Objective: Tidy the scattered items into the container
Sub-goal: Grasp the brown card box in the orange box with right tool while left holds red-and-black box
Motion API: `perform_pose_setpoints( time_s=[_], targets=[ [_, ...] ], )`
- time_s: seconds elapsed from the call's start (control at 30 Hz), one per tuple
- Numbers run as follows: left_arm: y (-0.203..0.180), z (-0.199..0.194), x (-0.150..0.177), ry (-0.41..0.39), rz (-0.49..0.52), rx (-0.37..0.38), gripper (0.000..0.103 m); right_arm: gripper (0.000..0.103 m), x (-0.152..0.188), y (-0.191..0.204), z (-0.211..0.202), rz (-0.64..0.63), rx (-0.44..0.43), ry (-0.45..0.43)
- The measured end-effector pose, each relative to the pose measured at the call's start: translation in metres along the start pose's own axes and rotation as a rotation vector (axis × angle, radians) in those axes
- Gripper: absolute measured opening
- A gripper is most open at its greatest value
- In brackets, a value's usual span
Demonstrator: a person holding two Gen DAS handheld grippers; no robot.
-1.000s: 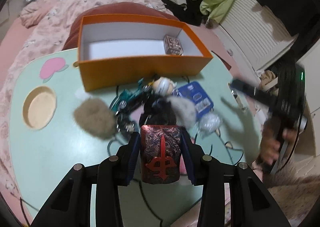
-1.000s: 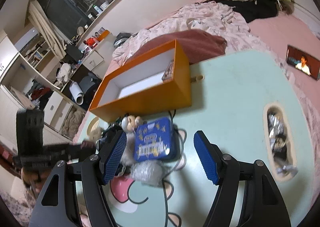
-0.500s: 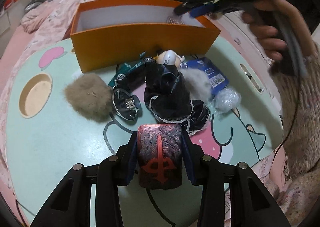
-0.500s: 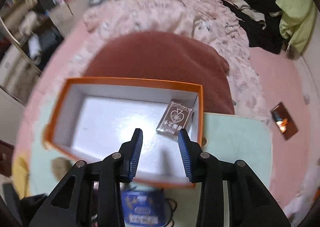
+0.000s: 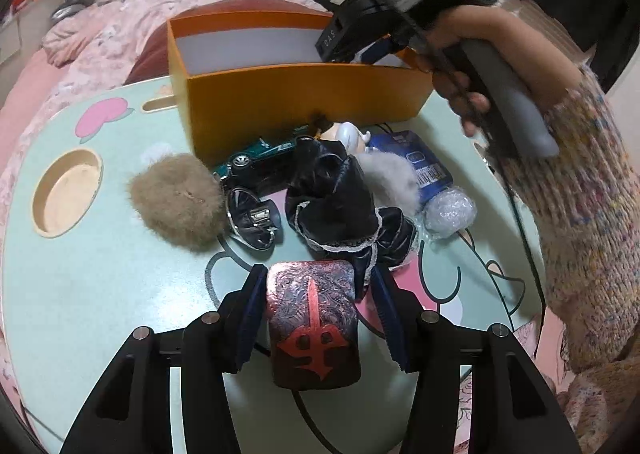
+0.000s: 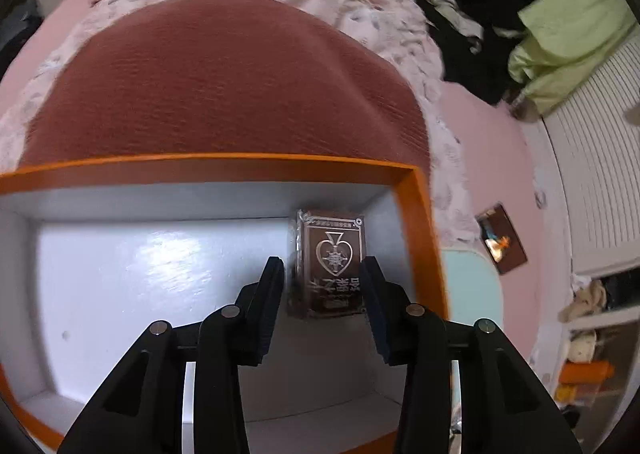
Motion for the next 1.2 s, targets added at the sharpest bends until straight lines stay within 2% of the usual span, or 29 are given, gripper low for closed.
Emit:
perform_pose_setpoints(
  time_s=[0.07, 0.17, 0.27, 0.3, 0.4, 0.47, 0.5, 0.53, 0.63, 0.67, 0.7, 0.73, 0.9, 1.07, 1.2],
  targets=[
    [0.002, -0.001, 0.0, -0.004, -0.008, -0.001, 0.052, 0.042, 0.005, 0.006, -0.009, -0.035, -0.065, -0.014],
    [0.004, -0.003, -0.001, -0.011, -0.019, -0.001, 0.052, 0.042, 0.003, 0.002, -0.015, -0.005, -0.163, -0.004],
    [0.004, -0.003, -0.001, -0.012, -0.02, 0.002, 0.052, 0.043, -0.003, -0.017, -0.017, 0.049, -0.049, -0.039],
    [0.004, -0.003, -0.001, -0.011, -0.019, 0.002, 0.052, 0.046, -0.004, -0.019, -0.013, 0.053, -0.042, -0.027],
    [0.003, -0.004, 0.0, -0.015, -0.023, 0.005, 0.052, 0.052, -0.005, -0.015, -0.007, 0.062, -0.04, -0.001],
    [0.006, -0.005, 0.001, -0.018, -0.027, 0.007, 0.052, 0.053, -0.009, -0.014, -0.004, 0.078, -0.105, 0.019],
    [0.007, -0.005, 0.001, -0.02, -0.027, 0.007, 0.052, 0.055, -0.006, -0.007, -0.002, 0.051, -0.158, 0.061],
    [0.007, -0.006, 0.001, -0.023, -0.027, 0.007, 0.052, 0.057, -0.005, 0.0, 0.0, 0.011, -0.16, 0.071],
    [0.009, -0.006, 0.001, -0.029, -0.038, 0.009, 0.052, 0.056, -0.001, 0.005, 0.0, -0.042, -0.08, 0.013],
    [0.009, -0.006, 0.001, -0.029, -0.041, 0.011, 0.052, 0.045, -0.001, 0.004, -0.001, -0.038, -0.083, 0.004],
    [0.009, -0.005, 0.0, -0.03, -0.043, 0.012, 0.052, 0.03, 0.0, 0.005, -0.003, -0.035, -0.141, 0.01],
    [0.009, -0.005, 0.0, -0.031, -0.044, 0.012, 0.052, 0.02, 0.001, 0.006, -0.005, -0.032, -0.198, 0.023],
    [0.011, -0.007, -0.001, -0.042, -0.051, 0.012, 0.052, 0.02, 0.004, 0.002, -0.009, -0.046, -0.207, -0.006],
    [0.013, -0.011, -0.003, -0.061, -0.064, 0.016, 0.052, 0.02, 0.007, -0.011, -0.035, 0.022, -0.317, -0.102],
    [0.014, -0.017, -0.003, -0.081, -0.072, 0.025, 0.052, 0.02, 0.009, -0.022, -0.07, 0.076, -0.464, -0.154]
  ],
)
Point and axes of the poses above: each gripper's, at about its wrist camera, not at the fingertips, and z roughly the way its jaws point, y to its left, x to its underside, the point moved 6 cm from there along z, roughly the way its jaws point, and after that the axes turned 14 degrees about x, right-handed, at the moved point
